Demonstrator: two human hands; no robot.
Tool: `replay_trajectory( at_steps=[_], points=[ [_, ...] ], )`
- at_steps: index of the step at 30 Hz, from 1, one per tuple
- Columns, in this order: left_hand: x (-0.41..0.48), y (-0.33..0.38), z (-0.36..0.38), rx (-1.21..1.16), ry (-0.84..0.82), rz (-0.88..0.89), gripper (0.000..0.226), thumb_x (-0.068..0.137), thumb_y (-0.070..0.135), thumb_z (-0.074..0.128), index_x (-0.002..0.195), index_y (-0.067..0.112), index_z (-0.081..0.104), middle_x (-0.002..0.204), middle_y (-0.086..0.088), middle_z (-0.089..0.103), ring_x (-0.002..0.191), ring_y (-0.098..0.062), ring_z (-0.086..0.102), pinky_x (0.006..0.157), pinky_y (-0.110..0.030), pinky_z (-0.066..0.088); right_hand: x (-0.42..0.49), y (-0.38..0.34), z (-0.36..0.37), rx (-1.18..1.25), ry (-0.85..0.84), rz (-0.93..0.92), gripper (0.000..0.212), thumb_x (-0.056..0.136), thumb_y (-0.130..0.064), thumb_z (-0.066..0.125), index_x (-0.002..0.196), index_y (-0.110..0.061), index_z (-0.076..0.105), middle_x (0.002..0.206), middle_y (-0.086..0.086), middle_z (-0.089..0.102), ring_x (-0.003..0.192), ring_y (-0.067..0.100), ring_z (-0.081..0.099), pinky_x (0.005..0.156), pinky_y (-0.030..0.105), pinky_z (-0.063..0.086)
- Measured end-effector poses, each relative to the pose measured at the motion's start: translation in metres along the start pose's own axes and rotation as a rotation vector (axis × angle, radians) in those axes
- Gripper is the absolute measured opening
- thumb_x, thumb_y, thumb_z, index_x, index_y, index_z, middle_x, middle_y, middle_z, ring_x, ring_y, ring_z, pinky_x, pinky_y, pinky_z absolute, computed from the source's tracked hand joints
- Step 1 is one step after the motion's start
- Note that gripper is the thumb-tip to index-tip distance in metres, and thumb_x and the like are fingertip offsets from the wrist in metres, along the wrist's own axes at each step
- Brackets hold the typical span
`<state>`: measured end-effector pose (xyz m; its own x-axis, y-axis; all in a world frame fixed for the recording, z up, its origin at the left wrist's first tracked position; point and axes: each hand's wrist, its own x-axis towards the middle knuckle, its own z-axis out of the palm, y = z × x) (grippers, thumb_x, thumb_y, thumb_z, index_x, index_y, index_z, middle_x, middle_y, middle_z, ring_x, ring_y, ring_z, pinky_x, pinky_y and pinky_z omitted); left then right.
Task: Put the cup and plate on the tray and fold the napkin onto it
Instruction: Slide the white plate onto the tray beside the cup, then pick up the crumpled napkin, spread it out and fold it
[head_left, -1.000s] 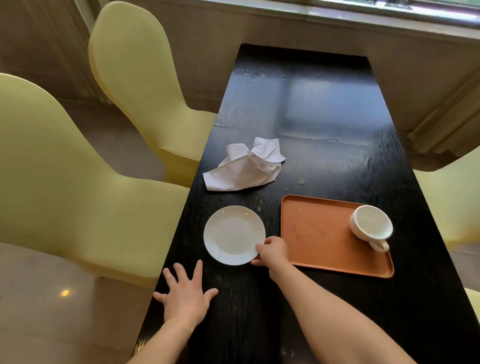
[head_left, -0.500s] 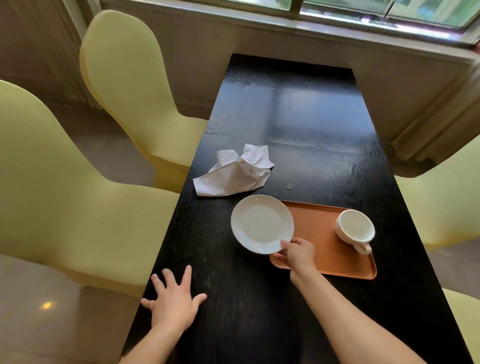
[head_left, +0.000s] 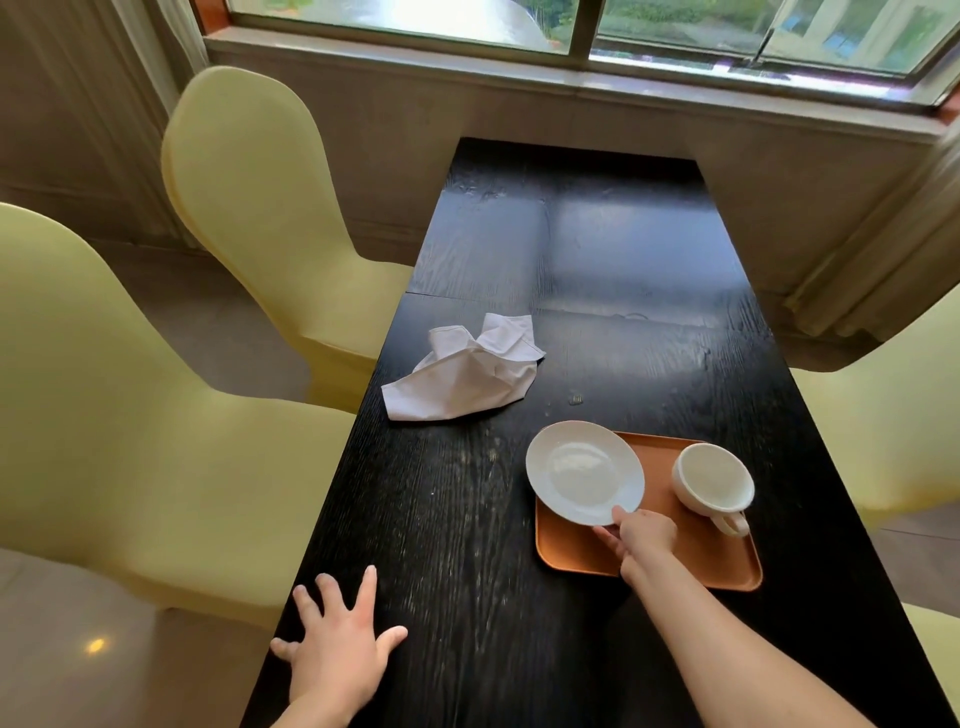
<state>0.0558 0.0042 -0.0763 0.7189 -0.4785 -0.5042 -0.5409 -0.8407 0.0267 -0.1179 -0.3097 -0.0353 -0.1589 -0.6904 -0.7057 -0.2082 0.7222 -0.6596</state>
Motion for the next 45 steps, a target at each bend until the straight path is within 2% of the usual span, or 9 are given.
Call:
replay_trajectory(
  at_steps=[5,10,14,20,26,32,40,43,45],
  points=[
    [0.001,0.000,0.002,0.004,0.001,-0.008,0.088,0.088,0.078,0.035,0.157,0.040,-0.007,0.161,-0.018,-0.002,0.149,-0.046,-0.004,0.107,-0.072,0.034,0.010,-0.001,-0.005,-0.072,0.051,-0.020,0.036,0.098,-0.006,0.064,0.132,0.003,0.055,0.132,0.021,0.063,0.067,0.031,0.072,0.076,0.042,0.065],
    [0.001,0.000,0.001,0.017,0.003,-0.012,0.089,0.087,0.079,0.035,0.156,0.041,-0.007,0.161,-0.018,0.000,0.149,-0.046,-0.003,0.105,-0.073,0.035,0.006,0.001,-0.011,-0.449,0.176,-0.223,0.018,0.096,-0.011,0.058,0.109,0.000,0.062,0.114,0.016,0.070,0.055,0.027,0.072,0.065,0.040,0.066],
    [0.003,0.001,-0.003,0.000,-0.008,-0.012,0.090,0.085,0.080,0.039,0.156,0.042,-0.001,0.159,-0.016,0.003,0.148,-0.046,0.001,0.104,-0.073,0.037,-0.004,0.003,-0.009,-0.511,0.177,-0.313,0.014,0.095,-0.012,0.059,0.110,-0.013,0.058,0.097,0.005,0.065,0.056,0.023,0.073,0.063,0.038,0.064],
    [0.010,0.004,-0.020,-0.058,-0.036,0.018,0.093,0.079,0.073,0.061,0.152,0.038,0.016,0.158,-0.015,0.007,0.148,-0.042,0.005,0.103,-0.070,0.041,-0.016,0.001,0.017,-0.592,-0.007,-0.426,0.010,0.096,-0.015,0.063,0.106,-0.018,0.062,0.101,0.005,0.066,0.067,0.020,0.070,0.048,0.023,0.049],
    [0.033,0.018,-0.038,-0.138,-0.029,0.126,0.099,0.078,0.060,0.069,0.153,0.054,0.004,0.166,-0.008,-0.011,0.153,-0.038,-0.009,0.107,-0.070,0.036,-0.020,-0.005,0.052,-0.597,-0.167,-0.483,0.014,0.095,-0.011,0.062,0.107,-0.016,0.066,0.101,0.005,0.068,0.079,0.029,0.073,0.077,0.044,0.065],
    [0.059,0.037,-0.056,-0.138,-0.050,0.054,0.096,0.080,0.072,0.062,0.153,0.054,0.002,0.167,-0.013,-0.011,0.151,-0.045,-0.006,0.103,-0.077,0.035,-0.026,-0.030,0.102,-0.537,-0.299,-0.527,0.014,0.092,-0.009,0.061,0.104,-0.015,0.063,0.095,0.010,0.070,0.067,0.023,0.069,0.078,0.050,0.065],
    [0.066,0.047,-0.050,-0.113,-0.057,0.015,0.095,0.085,0.068,0.060,0.152,0.054,-0.005,0.166,-0.015,-0.016,0.150,-0.048,-0.010,0.105,-0.076,0.034,-0.023,-0.070,0.183,-0.814,-0.381,-0.896,0.073,0.090,-0.014,0.064,0.155,-0.021,0.031,0.160,0.005,0.033,0.139,0.032,0.045,0.107,0.045,0.044],
    [0.069,0.048,-0.049,-0.115,-0.067,0.013,0.095,0.085,0.069,0.060,0.151,0.056,-0.007,0.166,-0.014,-0.019,0.150,-0.047,-0.012,0.105,-0.075,0.034,-0.015,-0.080,0.208,-0.919,-0.392,-0.947,0.093,0.092,-0.015,0.064,0.163,-0.028,0.005,0.172,-0.002,0.005,0.152,0.024,0.026,0.111,0.044,0.040],
    [0.071,0.048,-0.048,-0.104,-0.068,0.015,0.096,0.084,0.069,0.059,0.151,0.056,-0.009,0.166,-0.014,-0.020,0.150,-0.047,-0.012,0.106,-0.075,0.033,-0.011,-0.086,0.220,-0.893,-0.425,-0.972,0.097,0.091,-0.015,0.067,0.162,-0.035,0.003,0.172,-0.004,0.010,0.153,0.022,0.026,0.115,0.045,0.035]
  ],
)
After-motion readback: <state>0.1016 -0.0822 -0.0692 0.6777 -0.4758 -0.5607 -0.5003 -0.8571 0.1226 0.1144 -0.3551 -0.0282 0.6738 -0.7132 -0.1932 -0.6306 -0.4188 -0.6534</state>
